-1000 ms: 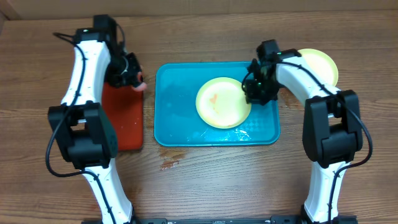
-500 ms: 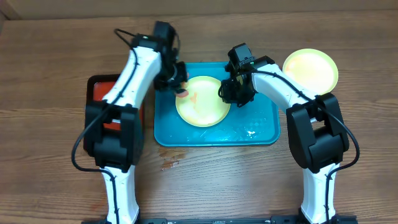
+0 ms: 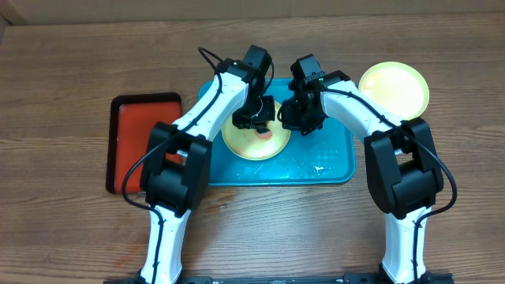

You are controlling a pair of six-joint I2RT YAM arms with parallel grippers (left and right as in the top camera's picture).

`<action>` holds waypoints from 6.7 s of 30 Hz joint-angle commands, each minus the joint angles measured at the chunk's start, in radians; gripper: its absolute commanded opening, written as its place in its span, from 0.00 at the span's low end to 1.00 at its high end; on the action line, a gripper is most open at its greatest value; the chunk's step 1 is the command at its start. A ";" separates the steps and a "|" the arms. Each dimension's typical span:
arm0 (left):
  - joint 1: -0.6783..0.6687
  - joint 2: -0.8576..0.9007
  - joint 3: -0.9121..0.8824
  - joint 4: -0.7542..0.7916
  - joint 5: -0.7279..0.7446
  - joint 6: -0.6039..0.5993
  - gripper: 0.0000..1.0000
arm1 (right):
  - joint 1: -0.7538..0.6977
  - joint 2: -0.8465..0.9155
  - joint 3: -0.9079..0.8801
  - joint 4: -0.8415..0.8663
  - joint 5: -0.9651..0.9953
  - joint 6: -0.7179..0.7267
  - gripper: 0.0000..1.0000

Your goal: Clean dirty plates on tray and stack at the side

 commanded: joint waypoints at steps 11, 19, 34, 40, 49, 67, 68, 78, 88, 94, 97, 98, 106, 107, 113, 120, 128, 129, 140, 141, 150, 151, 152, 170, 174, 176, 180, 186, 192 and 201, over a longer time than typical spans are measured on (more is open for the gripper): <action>0.020 0.068 0.023 -0.145 -0.600 -0.089 0.04 | -0.001 -0.006 -0.012 0.008 0.064 0.016 0.04; 0.067 0.067 0.121 -0.191 -0.529 -0.101 0.04 | -0.002 -0.006 -0.012 0.008 0.065 0.015 0.04; 0.053 0.074 0.126 -0.074 0.064 0.069 0.04 | -0.001 -0.006 -0.012 0.019 0.065 0.016 0.04; 0.056 0.074 0.126 -0.125 -0.403 0.005 0.04 | -0.001 -0.006 -0.012 0.019 0.065 0.016 0.04; 0.093 0.069 0.145 -0.219 -0.611 -0.056 0.04 | -0.001 -0.006 -0.012 0.016 0.065 0.015 0.04; 0.514 -0.148 0.215 -0.343 -0.152 -0.049 0.04 | 0.168 -0.091 0.308 -0.233 0.549 -0.171 0.04; 0.530 -0.147 0.207 -0.344 -0.152 -0.035 0.04 | 0.195 -0.092 0.343 -0.259 0.628 -0.183 0.04; 0.603 -0.147 0.166 -0.335 -0.153 -0.002 0.04 | 0.470 -0.092 0.487 -0.352 1.466 -0.472 0.04; 0.602 -0.147 0.166 -0.332 -0.152 -0.001 0.04 | 0.563 -0.092 0.487 -0.352 1.700 -0.626 0.04; 0.602 -0.147 0.166 -0.332 -0.152 0.016 0.04 | 0.504 -0.092 0.487 -0.352 1.335 -0.625 0.04; 0.602 -0.147 0.166 -0.332 -0.152 0.017 0.04 | 0.398 -0.092 0.486 -0.344 1.093 -0.601 0.04; 0.602 -0.147 0.166 -0.332 -0.152 0.017 0.04 | 0.356 -0.092 0.486 -0.338 1.021 -0.581 0.04; 0.602 -0.147 0.166 -0.330 -0.152 0.017 0.04 | -0.164 -0.091 0.483 -0.378 0.021 -0.433 0.04; 0.602 -0.147 0.166 -0.330 -0.152 0.017 0.04 | -0.234 -0.090 0.476 -0.389 -0.095 -0.433 0.04; 0.602 -0.147 0.166 -0.326 -0.152 0.017 0.04 | -0.566 -0.086 0.359 -0.370 -0.209 -0.430 0.04; 0.600 -0.147 0.166 -0.320 -0.151 0.017 0.04 | -0.763 -0.086 0.205 -0.237 -0.206 -0.345 0.04; 0.594 -0.147 0.153 -0.319 -0.152 0.017 0.04 | -0.812 -0.085 0.131 -0.116 -0.055 -0.238 0.04; 0.594 -0.147 0.150 -0.319 -0.152 0.016 0.04 | -0.810 -0.085 0.127 -0.109 -0.008 -0.216 0.04; 0.594 -0.147 0.135 -0.334 -0.153 0.017 0.04 | -0.773 -0.085 0.124 -0.078 -0.043 -0.205 0.82; 0.594 -0.146 0.135 -0.336 -0.153 0.017 0.05 | -0.766 -0.085 0.124 -0.078 -0.081 -0.220 0.85; 0.595 -0.146 0.016 -0.290 -0.179 0.016 0.04 | -0.599 -0.085 0.124 -0.095 -0.236 -0.251 1.00; 0.596 -0.146 -0.010 -0.269 -0.183 0.016 0.04 | -0.572 -0.085 0.124 -0.098 -0.235 -0.251 1.00; 0.596 -0.146 -0.035 -0.251 -0.196 0.014 0.04 | -0.546 -0.085 0.124 -0.102 -0.236 -0.251 1.00; 0.610 -0.148 -0.090 -0.166 -0.172 0.047 0.69 | -0.233 -0.373 0.127 -0.137 -0.232 -0.251 1.00; 0.629 -0.148 0.016 -0.244 -0.068 0.093 0.73 | -0.224 -0.466 0.127 -0.188 -0.217 -0.251 1.00; 0.639 -0.150 0.073 -0.290 -0.011 0.127 0.74 | -0.223 -0.513 0.127 -0.224 -0.216 -0.251 1.00; 0.649 -0.167 0.131 -0.321 0.061 0.190 0.85 | -0.223 -0.595 0.127 -0.317 -0.216 -0.251 1.00; 0.649 -0.256 0.132 -0.382 0.085 0.202 1.00 | -0.222 -0.702 0.124 -0.499 -0.134 -0.251 1.00; 0.646 -0.441 0.116 -0.427 0.082 0.229 1.00 | -0.223 -0.832 0.051 -0.565 -0.024 -0.246 1.00; 0.602 -0.918 -0.255 -0.280 0.058 0.206 1.00 | -0.223 -1.125 -0.305 -0.317 0.083 -0.127 1.00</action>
